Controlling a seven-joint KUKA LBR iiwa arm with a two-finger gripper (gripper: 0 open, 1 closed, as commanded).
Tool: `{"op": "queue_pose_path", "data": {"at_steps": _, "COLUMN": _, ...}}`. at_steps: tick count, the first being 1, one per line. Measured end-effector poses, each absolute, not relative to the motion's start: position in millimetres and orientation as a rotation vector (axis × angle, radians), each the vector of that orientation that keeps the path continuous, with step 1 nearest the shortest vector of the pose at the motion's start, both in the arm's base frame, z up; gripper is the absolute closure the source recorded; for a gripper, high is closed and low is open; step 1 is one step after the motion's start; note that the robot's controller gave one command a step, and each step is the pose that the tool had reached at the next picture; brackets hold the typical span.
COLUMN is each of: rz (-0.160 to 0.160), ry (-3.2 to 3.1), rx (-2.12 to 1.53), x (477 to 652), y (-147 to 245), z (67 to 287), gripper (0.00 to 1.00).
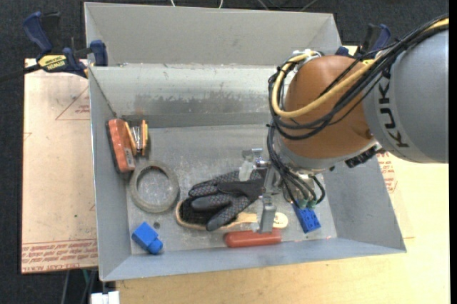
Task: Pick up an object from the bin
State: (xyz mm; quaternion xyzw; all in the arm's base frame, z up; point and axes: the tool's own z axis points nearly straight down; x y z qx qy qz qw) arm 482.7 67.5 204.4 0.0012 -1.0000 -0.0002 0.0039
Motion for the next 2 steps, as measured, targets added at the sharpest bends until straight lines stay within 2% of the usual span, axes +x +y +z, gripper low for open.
{"op": "queue_pose_path", "data": {"at_steps": 1, "rz": -0.002, "ry": -3.142, "rx": -0.001, "x": 484.2, "y": 67, "z": 209, "gripper": 0.0}}
{"op": "queue_pose_path", "data": {"at_steps": 2, "rz": -0.004, "ry": -3.142, "rx": -0.119, "x": 527.7, "y": 18, "z": 90, "gripper": 0.0}}
